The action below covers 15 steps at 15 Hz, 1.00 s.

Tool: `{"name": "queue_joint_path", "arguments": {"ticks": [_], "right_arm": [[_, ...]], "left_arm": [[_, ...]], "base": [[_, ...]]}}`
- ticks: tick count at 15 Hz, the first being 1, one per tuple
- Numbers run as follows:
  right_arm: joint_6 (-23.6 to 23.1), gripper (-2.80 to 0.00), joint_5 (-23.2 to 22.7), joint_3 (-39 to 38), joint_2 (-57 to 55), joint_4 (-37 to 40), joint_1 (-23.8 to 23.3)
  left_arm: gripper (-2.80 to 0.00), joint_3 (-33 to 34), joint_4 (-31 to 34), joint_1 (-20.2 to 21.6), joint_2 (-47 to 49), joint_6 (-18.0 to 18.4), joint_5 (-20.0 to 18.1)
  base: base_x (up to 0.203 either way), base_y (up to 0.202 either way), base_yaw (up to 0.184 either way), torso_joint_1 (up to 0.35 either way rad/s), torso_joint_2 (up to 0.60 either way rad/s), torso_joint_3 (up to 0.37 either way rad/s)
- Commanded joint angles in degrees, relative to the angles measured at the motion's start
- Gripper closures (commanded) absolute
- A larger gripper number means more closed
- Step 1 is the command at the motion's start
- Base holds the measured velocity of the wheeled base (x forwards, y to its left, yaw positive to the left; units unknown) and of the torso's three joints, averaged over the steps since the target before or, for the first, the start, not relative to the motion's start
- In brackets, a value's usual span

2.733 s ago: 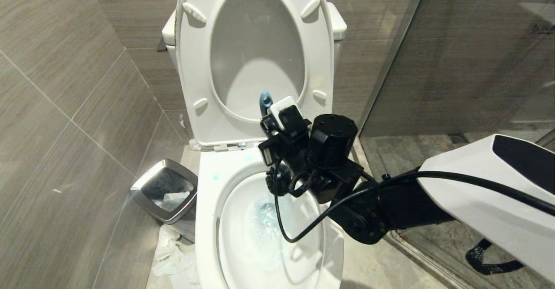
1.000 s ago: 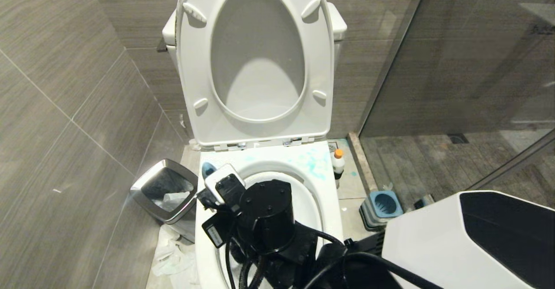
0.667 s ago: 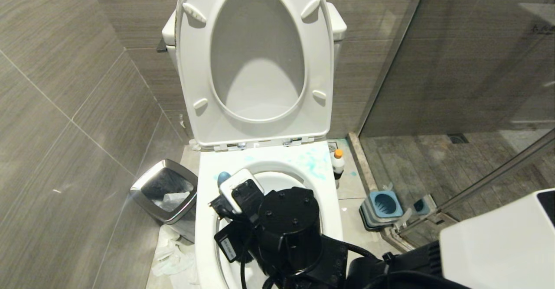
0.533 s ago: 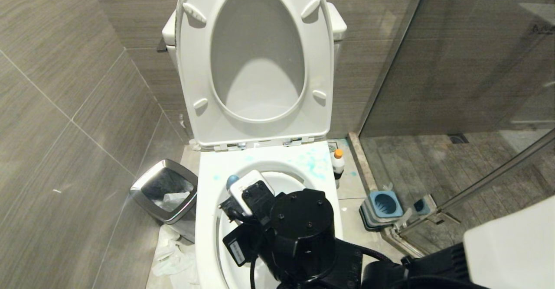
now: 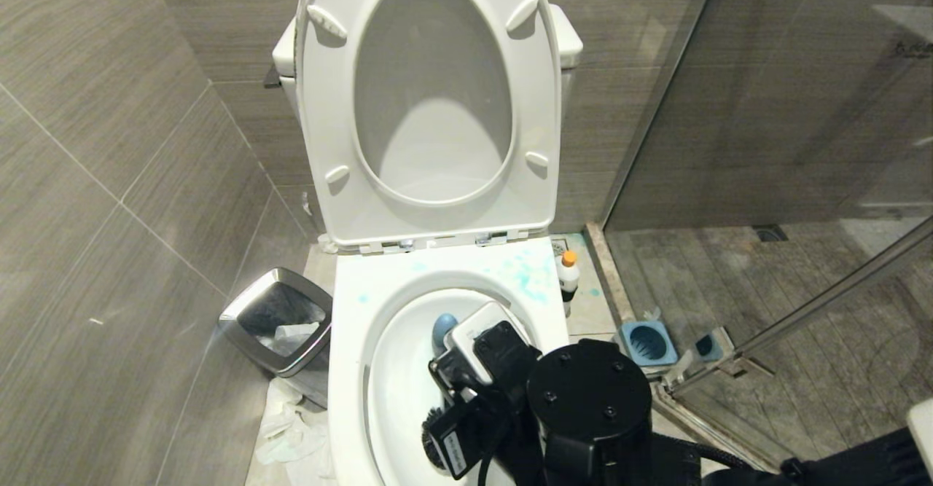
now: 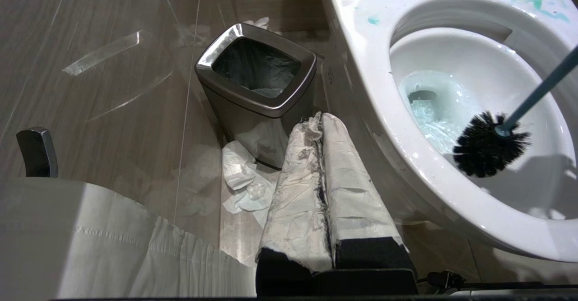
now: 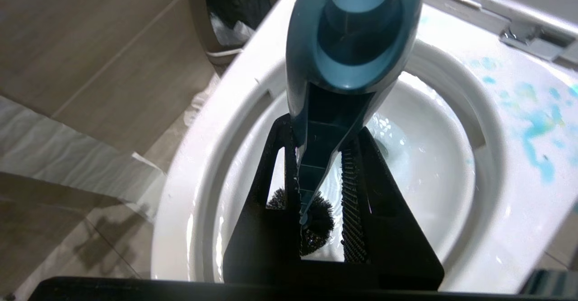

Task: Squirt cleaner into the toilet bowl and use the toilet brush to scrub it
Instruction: Scrub the toilet bowl

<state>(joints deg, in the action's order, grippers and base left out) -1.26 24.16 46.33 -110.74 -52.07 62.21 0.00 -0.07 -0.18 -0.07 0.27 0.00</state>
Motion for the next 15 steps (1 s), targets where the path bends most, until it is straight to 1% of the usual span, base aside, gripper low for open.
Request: {"name": "queue_joint_path", "arguments": {"ticks": [1,2,5,10,12,15], "right_arm": [[0.9,0.0,3.15,-1.98,1.9,-0.36,-0.04],[1.82,0.0,4.55,-2.29,2.2,-0.32,-0.35],[1.96,0.0,5.19,-4.45,3.86,-0.32,-2.02],[1.78,0.0,6.01,-4.17,4.82,-0.48,-7.96],[1.3,0.0,6.07,-3.9,4.58,-2.07,-10.78],[-0.28,0.0,5.88,-2.75,2.29,-6.01,-13.52]], "left_arm": [[0.0,0.0,-0.01,0.01,0.07,0.0,0.0],[0.0,0.0,-0.01,0.01,0.07,0.0,0.0],[0.0,0.0,-0.01,0.01,0.07,0.0,0.0],[0.0,0.0,-0.01,0.01,0.07,0.0,0.0],[0.0,0.0,-0.01,0.01,0.07,0.0,0.0],[0.0,0.0,-0.01,0.01,0.07,0.0,0.0]], "base": [[0.0,0.0,0.0,0.0,0.0,0.0],[0.0,0.0,0.0,0.0,0.0,0.0],[0.0,0.0,0.0,0.0,0.0,0.0],[0.0,0.0,0.0,0.0,0.0,0.0],[0.0,0.0,0.0,0.0,0.0,0.0],[0.0,0.0,0.0,0.0,0.0,0.0]]}}
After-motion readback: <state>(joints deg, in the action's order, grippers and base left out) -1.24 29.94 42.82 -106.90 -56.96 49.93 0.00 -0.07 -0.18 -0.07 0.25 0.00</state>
